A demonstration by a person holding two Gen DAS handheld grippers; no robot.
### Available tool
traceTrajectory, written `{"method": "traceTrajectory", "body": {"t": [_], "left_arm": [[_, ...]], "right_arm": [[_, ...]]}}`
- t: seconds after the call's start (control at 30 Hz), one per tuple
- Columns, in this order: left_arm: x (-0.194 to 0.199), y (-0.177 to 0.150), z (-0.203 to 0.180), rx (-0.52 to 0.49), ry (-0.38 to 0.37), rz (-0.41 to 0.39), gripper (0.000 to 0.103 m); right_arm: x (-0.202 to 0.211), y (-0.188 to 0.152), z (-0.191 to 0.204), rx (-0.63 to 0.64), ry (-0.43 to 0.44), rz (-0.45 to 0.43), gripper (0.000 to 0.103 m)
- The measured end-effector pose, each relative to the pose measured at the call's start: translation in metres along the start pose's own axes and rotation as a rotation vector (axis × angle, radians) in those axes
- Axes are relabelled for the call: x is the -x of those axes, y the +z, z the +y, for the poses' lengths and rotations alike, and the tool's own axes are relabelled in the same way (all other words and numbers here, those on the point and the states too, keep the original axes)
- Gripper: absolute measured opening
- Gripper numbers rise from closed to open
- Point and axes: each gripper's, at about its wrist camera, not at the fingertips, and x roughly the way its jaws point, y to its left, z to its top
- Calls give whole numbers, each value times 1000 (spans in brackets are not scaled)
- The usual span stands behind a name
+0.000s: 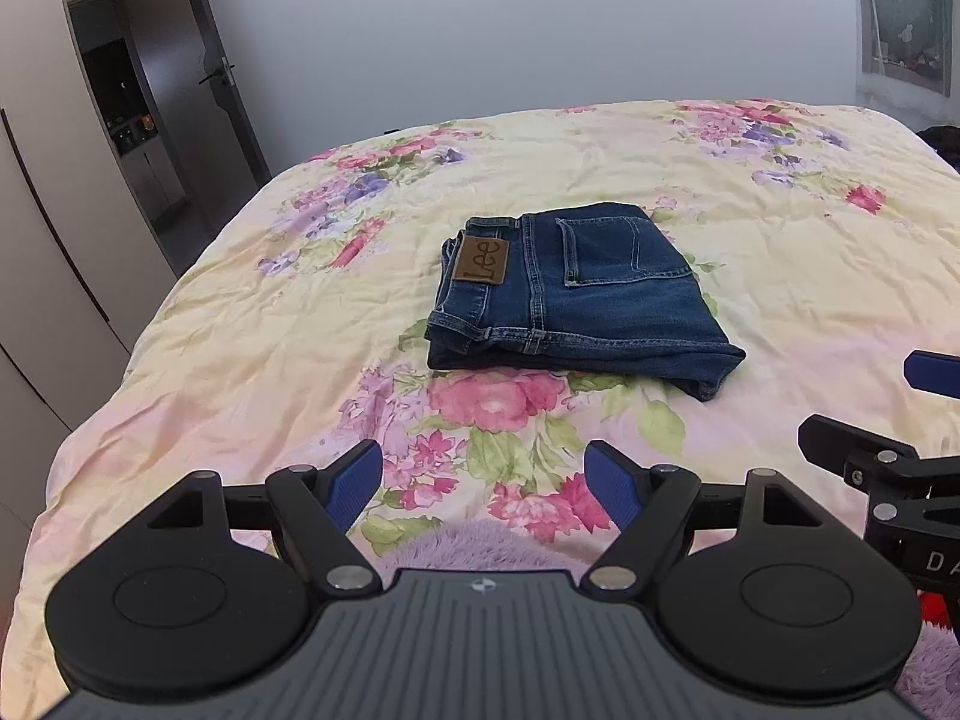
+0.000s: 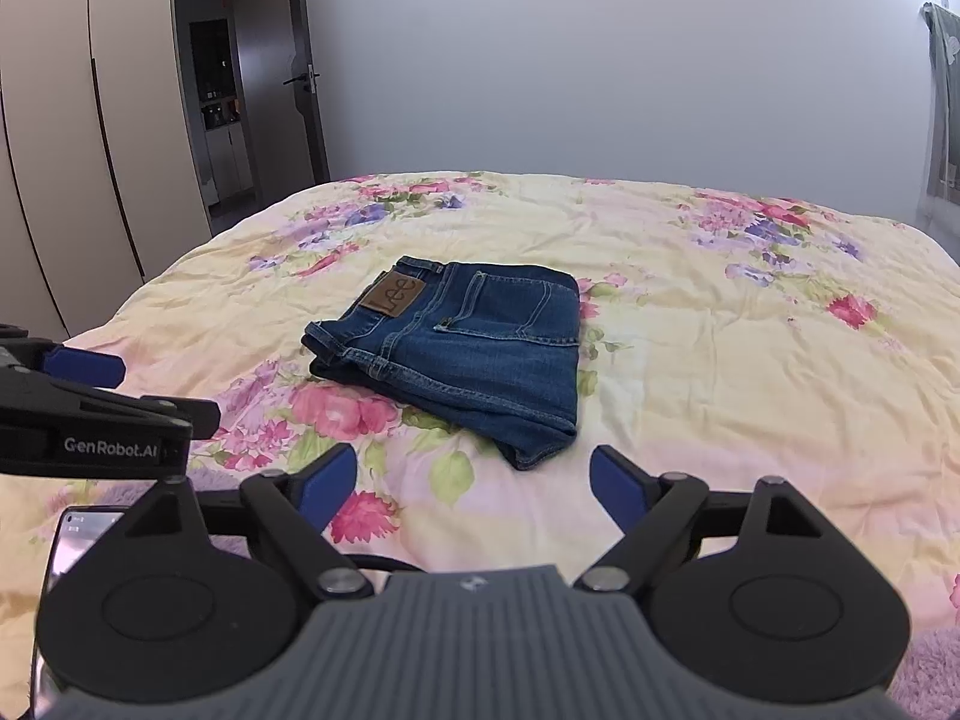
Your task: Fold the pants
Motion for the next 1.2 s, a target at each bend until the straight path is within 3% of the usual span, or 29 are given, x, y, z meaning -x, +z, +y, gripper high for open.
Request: {"method": "traceTrajectory", "body": {"t": [1.2], "left_arm": [[8, 7, 0, -2, 9, -17, 90]], "right_arm": [[14, 2, -5, -5, 9, -55, 81]]}}
